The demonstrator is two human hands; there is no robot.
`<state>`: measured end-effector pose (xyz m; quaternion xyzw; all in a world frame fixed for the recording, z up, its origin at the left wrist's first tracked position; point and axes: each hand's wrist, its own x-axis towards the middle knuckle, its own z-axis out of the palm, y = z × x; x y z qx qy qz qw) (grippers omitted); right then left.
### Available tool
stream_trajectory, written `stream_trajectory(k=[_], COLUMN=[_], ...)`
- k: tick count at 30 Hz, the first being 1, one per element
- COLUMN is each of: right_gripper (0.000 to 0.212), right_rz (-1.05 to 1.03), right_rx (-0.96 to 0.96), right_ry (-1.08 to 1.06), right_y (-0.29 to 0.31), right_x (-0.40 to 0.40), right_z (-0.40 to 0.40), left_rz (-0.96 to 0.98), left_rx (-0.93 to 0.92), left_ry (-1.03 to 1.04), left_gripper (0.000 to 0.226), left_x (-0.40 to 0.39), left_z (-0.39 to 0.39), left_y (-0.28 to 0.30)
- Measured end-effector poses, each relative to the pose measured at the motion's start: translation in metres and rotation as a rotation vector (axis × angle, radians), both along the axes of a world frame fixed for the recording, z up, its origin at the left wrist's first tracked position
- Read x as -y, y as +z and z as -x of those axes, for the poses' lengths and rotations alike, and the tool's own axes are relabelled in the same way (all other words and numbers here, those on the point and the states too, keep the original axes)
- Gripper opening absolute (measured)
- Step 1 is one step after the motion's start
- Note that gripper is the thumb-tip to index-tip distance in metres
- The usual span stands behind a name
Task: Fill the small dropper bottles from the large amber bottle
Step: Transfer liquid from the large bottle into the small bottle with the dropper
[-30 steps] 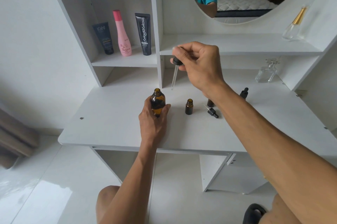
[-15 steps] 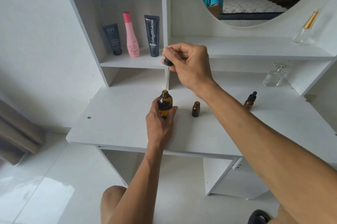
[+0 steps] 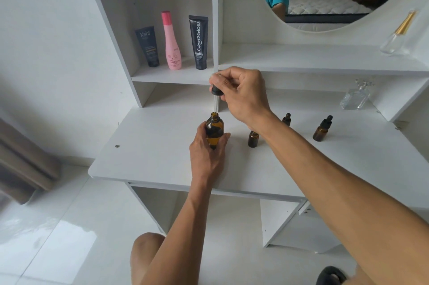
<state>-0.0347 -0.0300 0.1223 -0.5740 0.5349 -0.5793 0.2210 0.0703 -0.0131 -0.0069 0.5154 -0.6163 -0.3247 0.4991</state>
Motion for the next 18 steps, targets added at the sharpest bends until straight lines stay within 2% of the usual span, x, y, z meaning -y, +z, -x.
stream_trajectory(k=[18], right_gripper=[0.017], right_rz=[-0.081], right_rx=[-0.073], right_ry=[-0.024], right_y=[-0.035], right_x=[-0.004], right_z=[-0.004], left_rz=[0.032], left_rx=[-0.009], left_ry=[-0.021], left_gripper=[0.034], left_x=[0.0], left_z=[-0.001], left_y=[0.0])
